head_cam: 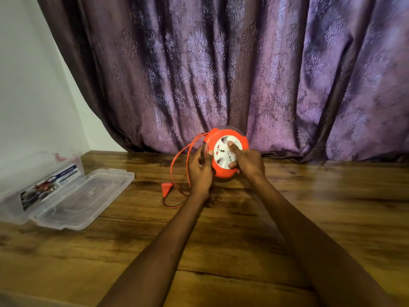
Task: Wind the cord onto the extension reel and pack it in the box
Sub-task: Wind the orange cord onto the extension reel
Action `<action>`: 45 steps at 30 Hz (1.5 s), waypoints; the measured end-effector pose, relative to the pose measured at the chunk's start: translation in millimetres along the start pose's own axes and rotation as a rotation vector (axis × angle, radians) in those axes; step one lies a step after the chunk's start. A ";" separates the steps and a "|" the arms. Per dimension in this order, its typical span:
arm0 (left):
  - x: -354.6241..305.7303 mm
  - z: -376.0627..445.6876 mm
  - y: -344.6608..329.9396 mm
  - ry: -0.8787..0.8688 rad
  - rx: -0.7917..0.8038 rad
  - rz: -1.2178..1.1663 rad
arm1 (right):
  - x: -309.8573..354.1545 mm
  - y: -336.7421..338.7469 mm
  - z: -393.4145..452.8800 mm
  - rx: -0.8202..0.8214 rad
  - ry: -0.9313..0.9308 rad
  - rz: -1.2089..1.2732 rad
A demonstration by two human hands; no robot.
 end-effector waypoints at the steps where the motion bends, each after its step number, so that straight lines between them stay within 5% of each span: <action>1: 2.0 1.3 2.9 0.021 -0.009 -0.026 | 1.4 4.2 1.5 -0.028 0.039 -0.132; 5: 11.5 5.1 6.8 0.117 -0.001 -0.086 | 4.9 19.9 6.7 -0.197 0.224 -0.290; 13: 10.5 7.1 3.2 0.243 0.064 -0.179 | -6.2 31.1 20.7 0.197 0.171 0.346; 15: 4.0 11.0 7.9 0.255 0.098 -0.026 | -7.7 40.1 22.5 0.178 0.182 0.368; 20: -30.5 10.6 31.9 -0.105 -0.013 0.815 | 0.0 51.3 18.6 0.141 0.225 0.415; 24: -15.7 14.3 48.8 0.034 0.075 1.169 | 2.2 49.3 14.1 0.154 0.238 0.411; 32: -19.7 37.3 116.0 0.092 -0.077 0.677 | -1.9 56.2 9.6 0.246 0.197 0.374; 35: -10.2 36.4 143.0 0.136 -0.079 0.777 | -11.8 63.3 8.5 0.215 0.164 0.414; 38: 12.4 34.5 150.9 0.488 0.096 1.021 | -20.2 64.7 7.3 0.144 0.116 0.525; 40: 19.6 30.2 157.0 0.603 0.051 0.995 | -20.8 62.9 6.5 0.091 0.114 0.584; 43: -5.3 31.6 137.3 0.298 -0.012 1.225 | -17.5 58.3 5.4 0.052 0.135 0.610; 45: -28.8 35.3 112.9 -0.009 -0.056 1.126 | -14.7 54.5 4.4 0.047 0.152 0.608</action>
Point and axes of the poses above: each hand's wrist, its own z-axis towards the middle knuckle, its own y-axis out of the back of the hand, x = y × z, the point moved 5 cm from there along z, towards the middle knuckle, and after that the axes turned 10 degrees about x, right-handed, at the moved point
